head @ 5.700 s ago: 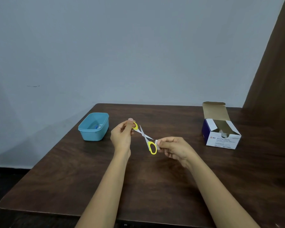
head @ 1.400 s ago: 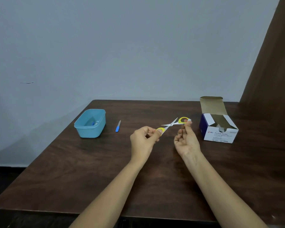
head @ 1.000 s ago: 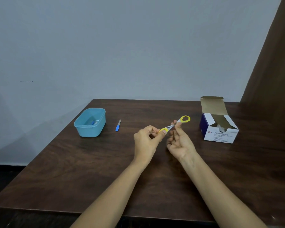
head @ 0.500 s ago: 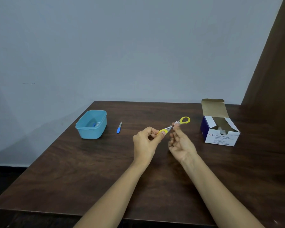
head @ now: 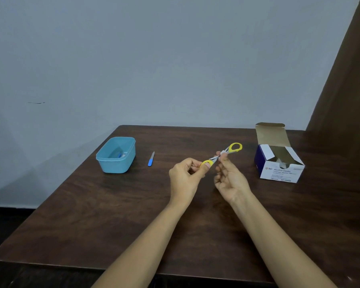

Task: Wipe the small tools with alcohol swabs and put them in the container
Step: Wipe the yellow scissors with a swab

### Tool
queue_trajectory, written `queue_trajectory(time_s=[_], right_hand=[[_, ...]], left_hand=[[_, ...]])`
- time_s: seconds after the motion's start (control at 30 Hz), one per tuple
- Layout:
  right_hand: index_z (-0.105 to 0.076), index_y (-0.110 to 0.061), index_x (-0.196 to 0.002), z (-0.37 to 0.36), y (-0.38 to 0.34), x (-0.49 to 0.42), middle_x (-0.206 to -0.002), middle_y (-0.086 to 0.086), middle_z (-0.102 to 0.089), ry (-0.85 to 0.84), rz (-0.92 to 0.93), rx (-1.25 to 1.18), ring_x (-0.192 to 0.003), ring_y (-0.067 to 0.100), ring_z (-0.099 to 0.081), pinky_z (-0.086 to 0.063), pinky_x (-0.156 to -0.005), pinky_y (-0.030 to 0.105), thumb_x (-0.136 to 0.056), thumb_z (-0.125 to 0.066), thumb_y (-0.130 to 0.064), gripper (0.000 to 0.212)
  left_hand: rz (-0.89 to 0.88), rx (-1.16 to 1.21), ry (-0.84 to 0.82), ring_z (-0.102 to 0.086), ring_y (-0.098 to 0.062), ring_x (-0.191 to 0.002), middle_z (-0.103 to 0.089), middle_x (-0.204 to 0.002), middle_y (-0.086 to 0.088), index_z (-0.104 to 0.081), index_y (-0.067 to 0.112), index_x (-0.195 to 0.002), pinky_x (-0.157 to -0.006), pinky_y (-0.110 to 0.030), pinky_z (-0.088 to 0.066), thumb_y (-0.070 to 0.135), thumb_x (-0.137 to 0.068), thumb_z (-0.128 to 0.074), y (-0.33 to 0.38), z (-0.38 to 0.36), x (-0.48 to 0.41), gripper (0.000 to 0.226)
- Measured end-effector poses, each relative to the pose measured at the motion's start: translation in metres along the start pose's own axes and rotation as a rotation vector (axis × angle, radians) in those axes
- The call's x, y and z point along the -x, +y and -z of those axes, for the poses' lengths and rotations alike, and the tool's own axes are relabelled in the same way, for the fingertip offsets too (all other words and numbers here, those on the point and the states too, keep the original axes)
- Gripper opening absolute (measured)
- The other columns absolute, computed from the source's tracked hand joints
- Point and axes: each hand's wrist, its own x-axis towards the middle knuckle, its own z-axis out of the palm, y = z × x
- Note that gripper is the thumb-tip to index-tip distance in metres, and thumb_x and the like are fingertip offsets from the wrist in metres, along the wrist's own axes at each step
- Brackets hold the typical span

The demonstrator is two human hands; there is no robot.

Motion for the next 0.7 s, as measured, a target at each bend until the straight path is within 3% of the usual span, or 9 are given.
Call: queue_trajectory(time_s=[0.2,0.43,0.6,0.7], right_hand=[[-0.075,-0.020,-0.090,-0.001,0.007,0.002,-0.083,-0.006,-0.064,-0.087,-0.028,0.100,-0.067,0.005,-0.046,-0.032,-0.061,0.020,-0.084,-0.069,-0.026,0.010],[-0.069,-0.022,-0.091,0.005,-0.008,-0.007,-0.076,-0.010,-0.059,0.084,0.026,-0.139,-0.058,0.002,-0.043,-0.029,-0.055,0.016,-0.085,-0.068,-0.029,0.009],[-0.074,-0.019,-0.097,0.002,0.000,0.001,-0.075,-0.010,-0.061,-0.020,0.039,0.066,-0.063,0.004,-0.043,-0.031,-0.060,0.019,-0.084,-0.070,-0.027,0.017],[-0.075,-0.019,-0.092,-0.001,0.007,0.003,-0.077,-0.009,-0.064,-0.074,0.014,0.139,-0.064,0.003,-0.045,-0.032,-0.060,0.019,-0.082,-0.072,-0.027,0.013]], left_hand=[[0.033,0.052,0.012,-0.064,-0.008,-0.057,-0.066,-0.056,0.005,-0.069,0.022,-0.067,-0.062,-0.029,-0.053,0.032,-0.077,-0.078,-0.002,0.001,-0.003,0.017],[0.061,0.032,-0.027,-0.062,-0.006,-0.055,-0.067,-0.056,0.001,-0.071,0.011,-0.071,-0.062,-0.029,-0.054,0.028,-0.079,-0.078,-0.001,-0.003,0.001,0.020],[0.070,0.058,-0.008,-0.064,-0.009,-0.056,-0.066,-0.056,0.001,-0.071,0.014,-0.071,-0.065,-0.037,-0.057,0.028,-0.078,-0.078,-0.003,-0.001,-0.003,0.018],[0.063,0.061,0.012,-0.065,-0.010,-0.057,-0.067,-0.057,0.001,-0.070,0.016,-0.069,-0.064,-0.033,-0.056,0.033,-0.077,-0.078,-0.002,0.002,-0.004,0.020]])
